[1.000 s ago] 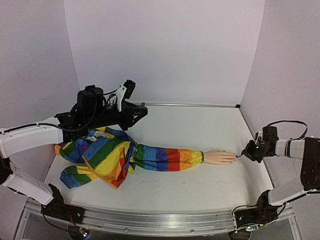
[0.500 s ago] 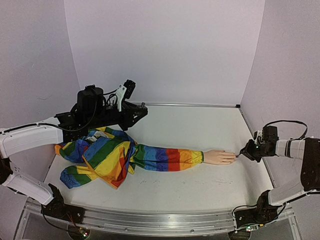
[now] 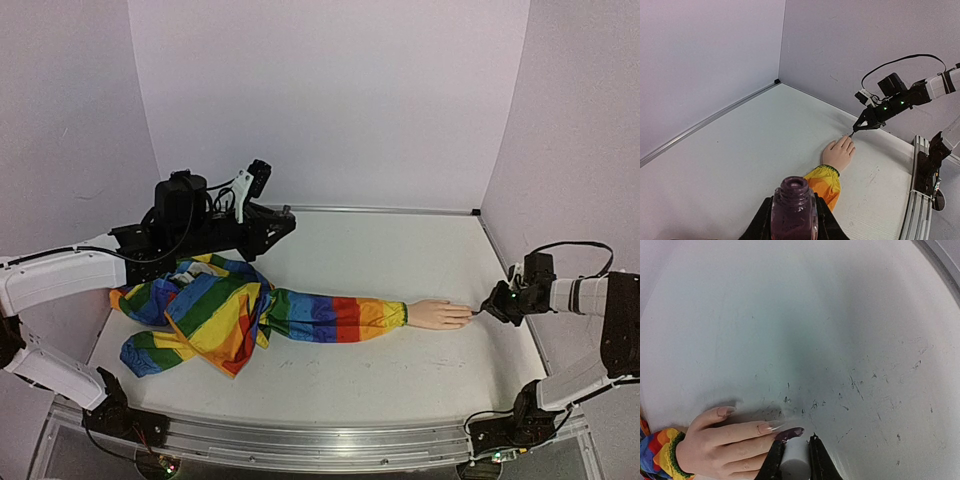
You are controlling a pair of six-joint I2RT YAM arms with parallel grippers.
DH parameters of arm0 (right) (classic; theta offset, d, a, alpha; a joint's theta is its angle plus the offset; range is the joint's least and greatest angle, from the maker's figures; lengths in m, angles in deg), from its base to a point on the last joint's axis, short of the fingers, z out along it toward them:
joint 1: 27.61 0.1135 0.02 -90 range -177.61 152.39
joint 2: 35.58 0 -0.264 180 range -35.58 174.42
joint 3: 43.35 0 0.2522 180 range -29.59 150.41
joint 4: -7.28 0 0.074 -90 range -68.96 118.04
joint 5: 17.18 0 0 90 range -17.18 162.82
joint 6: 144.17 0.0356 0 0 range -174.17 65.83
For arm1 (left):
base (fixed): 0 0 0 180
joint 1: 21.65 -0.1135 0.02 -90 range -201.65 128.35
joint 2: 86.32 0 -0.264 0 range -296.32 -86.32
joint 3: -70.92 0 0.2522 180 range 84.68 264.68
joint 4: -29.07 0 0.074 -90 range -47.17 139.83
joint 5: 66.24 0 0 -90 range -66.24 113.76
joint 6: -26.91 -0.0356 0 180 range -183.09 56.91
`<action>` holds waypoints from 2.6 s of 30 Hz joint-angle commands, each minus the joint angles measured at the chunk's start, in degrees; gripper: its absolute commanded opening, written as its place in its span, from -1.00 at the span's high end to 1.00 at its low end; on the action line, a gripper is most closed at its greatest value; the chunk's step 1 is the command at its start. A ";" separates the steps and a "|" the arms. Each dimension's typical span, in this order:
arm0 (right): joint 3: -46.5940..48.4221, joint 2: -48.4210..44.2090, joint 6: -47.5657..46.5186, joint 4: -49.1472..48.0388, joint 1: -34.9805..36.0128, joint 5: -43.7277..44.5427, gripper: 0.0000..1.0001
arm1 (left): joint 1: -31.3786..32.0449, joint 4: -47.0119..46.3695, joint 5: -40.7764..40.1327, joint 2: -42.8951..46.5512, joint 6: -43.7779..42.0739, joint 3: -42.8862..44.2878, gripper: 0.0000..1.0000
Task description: Paint the nails
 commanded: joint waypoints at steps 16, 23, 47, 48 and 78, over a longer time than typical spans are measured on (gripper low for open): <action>0.42 -1.47 -0.49 1.10 0.42 -4.28 1.00 | 0.24 -2.04 0.14 2.08 -0.08 1.14 1.00; 0.89 0.94 0.10 1.32 0.68 -2.44 1.00 | 0.24 -2.02 -0.14 2.43 0.01 0.98 1.00; 1.04 -16.30 0.13 4.50 0.65 0.57 1.00 | 0.48 -2.04 1.13 3.73 -0.78 -0.27 1.00; 1.63 -16.59 -1.01 4.61 0.62 -0.64 1.00 | 0.50 -2.02 1.82 3.83 -1.42 -0.31 1.00; 37.39 4.98 -9.02 -4.13 53.77 -18.06 1.00 | 2.17 11.69 15.49 4.80 -24.37 -5.26 1.00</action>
